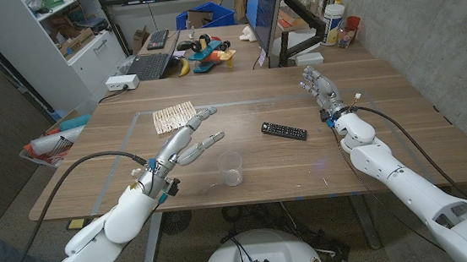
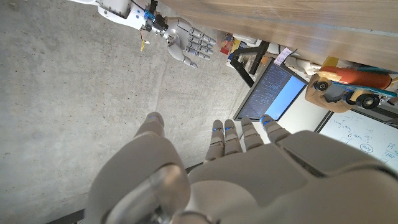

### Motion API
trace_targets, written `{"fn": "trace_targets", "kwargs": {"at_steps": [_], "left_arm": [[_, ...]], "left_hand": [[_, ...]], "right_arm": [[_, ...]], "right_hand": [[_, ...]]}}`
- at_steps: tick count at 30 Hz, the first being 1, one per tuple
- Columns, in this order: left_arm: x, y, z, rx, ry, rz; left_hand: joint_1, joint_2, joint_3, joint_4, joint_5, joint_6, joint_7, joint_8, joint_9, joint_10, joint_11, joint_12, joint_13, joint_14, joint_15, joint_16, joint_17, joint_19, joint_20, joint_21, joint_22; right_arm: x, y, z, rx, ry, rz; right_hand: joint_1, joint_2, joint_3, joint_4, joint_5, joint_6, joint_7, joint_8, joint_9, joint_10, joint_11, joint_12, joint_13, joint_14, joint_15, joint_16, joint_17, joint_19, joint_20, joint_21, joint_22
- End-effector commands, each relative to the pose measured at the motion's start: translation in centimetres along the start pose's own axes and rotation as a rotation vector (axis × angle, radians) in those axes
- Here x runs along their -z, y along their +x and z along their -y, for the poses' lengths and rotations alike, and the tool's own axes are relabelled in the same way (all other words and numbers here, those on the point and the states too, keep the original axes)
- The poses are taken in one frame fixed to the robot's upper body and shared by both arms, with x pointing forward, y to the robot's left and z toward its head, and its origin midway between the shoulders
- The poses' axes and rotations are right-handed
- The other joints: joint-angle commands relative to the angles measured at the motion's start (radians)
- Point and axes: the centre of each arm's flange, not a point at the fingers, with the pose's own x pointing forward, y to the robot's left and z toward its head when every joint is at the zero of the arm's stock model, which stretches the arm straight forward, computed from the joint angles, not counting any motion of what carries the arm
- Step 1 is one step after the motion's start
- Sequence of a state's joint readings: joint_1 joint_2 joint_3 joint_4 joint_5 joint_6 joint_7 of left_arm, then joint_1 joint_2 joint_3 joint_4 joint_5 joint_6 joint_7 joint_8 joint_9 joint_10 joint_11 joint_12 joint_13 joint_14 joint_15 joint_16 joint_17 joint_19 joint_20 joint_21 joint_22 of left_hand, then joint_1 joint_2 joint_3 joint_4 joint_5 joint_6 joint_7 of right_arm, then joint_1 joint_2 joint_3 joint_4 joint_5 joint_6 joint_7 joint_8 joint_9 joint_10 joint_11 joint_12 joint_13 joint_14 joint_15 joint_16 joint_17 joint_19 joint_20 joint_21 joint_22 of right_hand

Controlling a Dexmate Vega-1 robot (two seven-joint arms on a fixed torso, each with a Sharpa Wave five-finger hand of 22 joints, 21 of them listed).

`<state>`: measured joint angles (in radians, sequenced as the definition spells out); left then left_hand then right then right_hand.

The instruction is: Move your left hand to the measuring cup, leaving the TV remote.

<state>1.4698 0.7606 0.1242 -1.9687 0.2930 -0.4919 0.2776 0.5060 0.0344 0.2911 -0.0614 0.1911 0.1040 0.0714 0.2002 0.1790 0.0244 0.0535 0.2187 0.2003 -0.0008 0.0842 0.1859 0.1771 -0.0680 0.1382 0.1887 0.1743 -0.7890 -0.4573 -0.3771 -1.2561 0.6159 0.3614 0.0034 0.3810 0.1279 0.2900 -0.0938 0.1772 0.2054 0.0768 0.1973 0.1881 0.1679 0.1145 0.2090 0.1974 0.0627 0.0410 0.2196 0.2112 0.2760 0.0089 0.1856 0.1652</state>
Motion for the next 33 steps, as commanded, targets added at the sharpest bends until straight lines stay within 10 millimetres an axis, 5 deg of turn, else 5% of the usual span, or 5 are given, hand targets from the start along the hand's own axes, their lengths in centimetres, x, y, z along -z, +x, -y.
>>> {"fn": "trace_targets", "kwargs": {"at_steps": [1,9,15,33], "left_arm": [[-1.4,-0.3,0.0,0.012,0.171,0.006],[-2.1,-0.4,0.2,0.03,0.271,-0.011],[-2.3,-0.3,0.7,0.056,0.339,-0.024],[-2.3,1.8,2.8,0.126,0.405,-0.016]], "left_hand": [[0.011,0.0,0.002,-0.008,-0.001,0.013,0.002,0.007,0.004,0.009,0.006,0.009,0.003,0.007,0.0,0.009,0.003,0.0,0.008,0.007,0.006],[0.016,0.0,0.003,-0.014,0.0,0.028,-0.005,0.009,0.004,0.024,-0.004,0.014,0.004,0.017,-0.005,0.011,0.003,0.004,0.014,0.01,0.006],[0.019,0.001,0.003,-0.02,0.0,0.045,-0.006,0.011,0.004,0.034,0.0,0.017,0.004,0.027,-0.002,0.012,0.003,0.008,-0.023,0.011,0.006],[0.023,0.002,0.004,-0.026,0.001,0.069,-0.017,0.013,0.005,0.048,-0.01,0.02,0.005,0.036,-0.008,0.012,0.003,0.01,-0.017,0.011,0.006]], "right_arm": [[-0.3,-0.3,0.1,0.005,-0.004,0.005],[-0.3,-0.7,0.4,0.012,-0.003,0.007],[-0.3,-0.9,0.5,0.011,-0.002,0.009],[-0.5,-1.9,0.6,0.01,-0.005,0.014]], "right_hand": [[0.002,0.012,0.001,-0.007,0.004,0.004,-0.009,0.001,0.006,0.007,-0.004,-0.001,0.004,0.005,-0.002,0.0,0.005,0.007,0.005,0.006,0.005],[0.002,0.012,0.001,-0.007,0.004,0.004,-0.009,0.002,0.006,0.009,-0.001,-0.001,0.004,0.005,-0.002,-0.001,0.005,0.007,0.005,0.006,0.005],[0.002,0.012,0.001,-0.007,0.004,0.004,-0.009,0.002,0.006,0.009,-0.001,-0.001,0.004,0.006,-0.002,-0.001,0.005,0.007,0.006,0.006,0.005],[0.001,0.012,0.0,-0.008,0.004,0.004,-0.01,0.001,0.006,0.009,-0.004,-0.001,0.004,0.006,-0.003,-0.001,0.005,0.007,0.007,0.006,0.005]]}}
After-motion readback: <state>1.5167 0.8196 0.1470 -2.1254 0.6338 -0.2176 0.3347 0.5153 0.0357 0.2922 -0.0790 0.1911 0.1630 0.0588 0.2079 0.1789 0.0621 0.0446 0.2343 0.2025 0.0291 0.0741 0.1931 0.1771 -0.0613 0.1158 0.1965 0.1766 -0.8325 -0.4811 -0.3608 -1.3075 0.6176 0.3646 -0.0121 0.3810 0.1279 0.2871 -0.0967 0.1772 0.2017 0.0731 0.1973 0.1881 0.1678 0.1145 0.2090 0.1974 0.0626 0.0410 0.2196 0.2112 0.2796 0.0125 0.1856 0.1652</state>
